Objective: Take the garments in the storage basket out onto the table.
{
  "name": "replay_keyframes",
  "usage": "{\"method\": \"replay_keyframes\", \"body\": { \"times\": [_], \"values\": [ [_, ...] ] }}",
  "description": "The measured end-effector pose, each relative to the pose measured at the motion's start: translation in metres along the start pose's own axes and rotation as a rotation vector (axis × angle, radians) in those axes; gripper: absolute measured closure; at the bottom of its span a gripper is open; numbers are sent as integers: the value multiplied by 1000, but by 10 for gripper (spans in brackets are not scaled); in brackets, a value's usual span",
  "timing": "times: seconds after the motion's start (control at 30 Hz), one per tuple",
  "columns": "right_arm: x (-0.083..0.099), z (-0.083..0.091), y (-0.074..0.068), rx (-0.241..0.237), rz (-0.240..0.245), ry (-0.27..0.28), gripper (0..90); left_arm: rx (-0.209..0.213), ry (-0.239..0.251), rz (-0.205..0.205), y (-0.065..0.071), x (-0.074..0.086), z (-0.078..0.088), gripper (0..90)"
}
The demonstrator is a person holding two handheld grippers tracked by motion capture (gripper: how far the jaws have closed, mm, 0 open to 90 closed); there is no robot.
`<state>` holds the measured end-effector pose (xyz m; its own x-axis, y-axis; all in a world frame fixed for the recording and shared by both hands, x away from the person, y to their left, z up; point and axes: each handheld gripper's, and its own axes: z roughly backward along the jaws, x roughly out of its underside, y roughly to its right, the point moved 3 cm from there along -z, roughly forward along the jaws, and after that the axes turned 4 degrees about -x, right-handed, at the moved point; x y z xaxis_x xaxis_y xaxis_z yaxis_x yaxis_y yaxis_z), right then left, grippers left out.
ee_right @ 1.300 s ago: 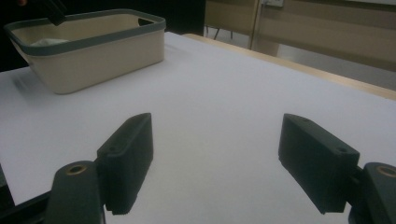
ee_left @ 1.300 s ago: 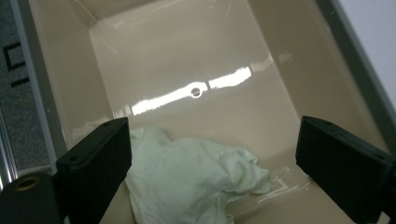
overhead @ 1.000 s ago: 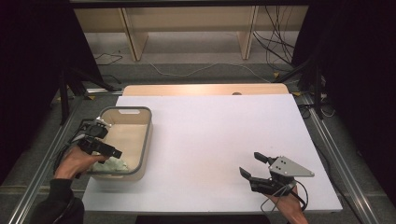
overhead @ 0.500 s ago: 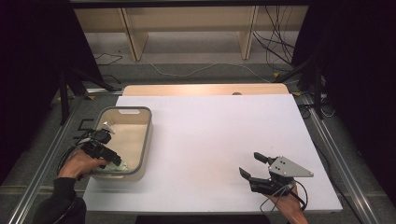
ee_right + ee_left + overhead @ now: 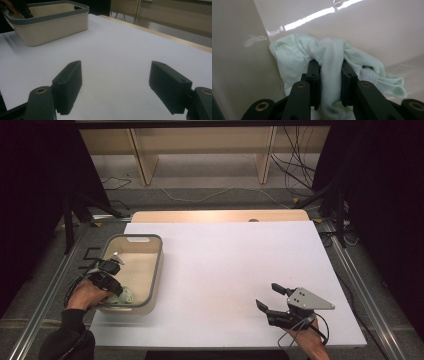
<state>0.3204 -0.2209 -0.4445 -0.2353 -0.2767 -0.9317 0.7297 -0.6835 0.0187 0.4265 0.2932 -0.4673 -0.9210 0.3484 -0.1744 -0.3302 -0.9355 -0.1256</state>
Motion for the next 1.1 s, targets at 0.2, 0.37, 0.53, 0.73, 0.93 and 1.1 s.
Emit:
{"method": "replay_keyframes", "body": {
  "times": [0.2, 0.37, 0.53, 0.73, 0.93, 1.1],
  "values": [
    [0, 0, 0, 1, 0, -2, 273, 25, 66, 4, -3, -1, 14, 754],
    [0, 0, 0, 5, -3, -4, 273, 45, 152, 16, -3, -4, 29, 755],
    [0, 0, 0, 5, -3, -4, 274, 73, 225, 27, -3, -7, 40, 754],
    [0, 0, 0, 8, -3, 0, 274, 89, 316, 60, -6, -9, 49, 753],
    [0, 0, 0, 9, -4, 1, 274, 87, 460, 131, -13, -11, 64, 751],
    [0, 0, 1, 12, -3, -1, 274, 93, 542, 175, -19, -11, 73, 751]
  ]
}}
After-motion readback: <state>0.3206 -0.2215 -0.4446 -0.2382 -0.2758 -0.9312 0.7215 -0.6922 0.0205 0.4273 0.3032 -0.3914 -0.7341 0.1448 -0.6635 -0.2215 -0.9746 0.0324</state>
